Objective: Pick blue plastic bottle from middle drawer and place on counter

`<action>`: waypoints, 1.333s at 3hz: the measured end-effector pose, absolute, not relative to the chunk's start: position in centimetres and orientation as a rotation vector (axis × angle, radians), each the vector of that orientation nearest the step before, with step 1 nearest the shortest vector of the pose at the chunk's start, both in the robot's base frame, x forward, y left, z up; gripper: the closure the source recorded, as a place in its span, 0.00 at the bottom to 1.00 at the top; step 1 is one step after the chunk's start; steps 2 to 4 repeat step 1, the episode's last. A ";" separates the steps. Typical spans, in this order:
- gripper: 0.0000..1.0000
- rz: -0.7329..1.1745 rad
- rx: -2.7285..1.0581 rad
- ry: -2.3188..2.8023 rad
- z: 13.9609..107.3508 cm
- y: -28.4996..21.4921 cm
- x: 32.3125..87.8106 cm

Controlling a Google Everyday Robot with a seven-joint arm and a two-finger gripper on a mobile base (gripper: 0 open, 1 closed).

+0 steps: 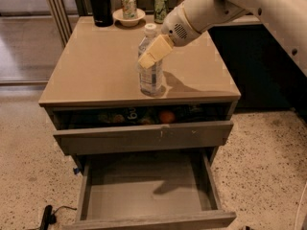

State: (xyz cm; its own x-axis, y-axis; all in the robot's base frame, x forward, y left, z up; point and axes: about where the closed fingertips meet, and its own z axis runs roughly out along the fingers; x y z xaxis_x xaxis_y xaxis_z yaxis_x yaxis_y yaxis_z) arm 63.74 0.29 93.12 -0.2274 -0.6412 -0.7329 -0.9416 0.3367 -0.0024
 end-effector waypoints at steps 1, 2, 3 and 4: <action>0.00 0.601 -1.383 1.962 93.1 0.3 63.7; 0.00 0.601 -1.383 1.962 93.1 0.3 63.7; 0.00 0.601 -1.383 1.962 93.1 0.3 63.7; 0.00 0.601 -1.383 1.962 93.1 0.3 63.7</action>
Offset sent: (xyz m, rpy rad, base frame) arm 0.0000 0.0000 0.0000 0.0000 0.0000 0.0000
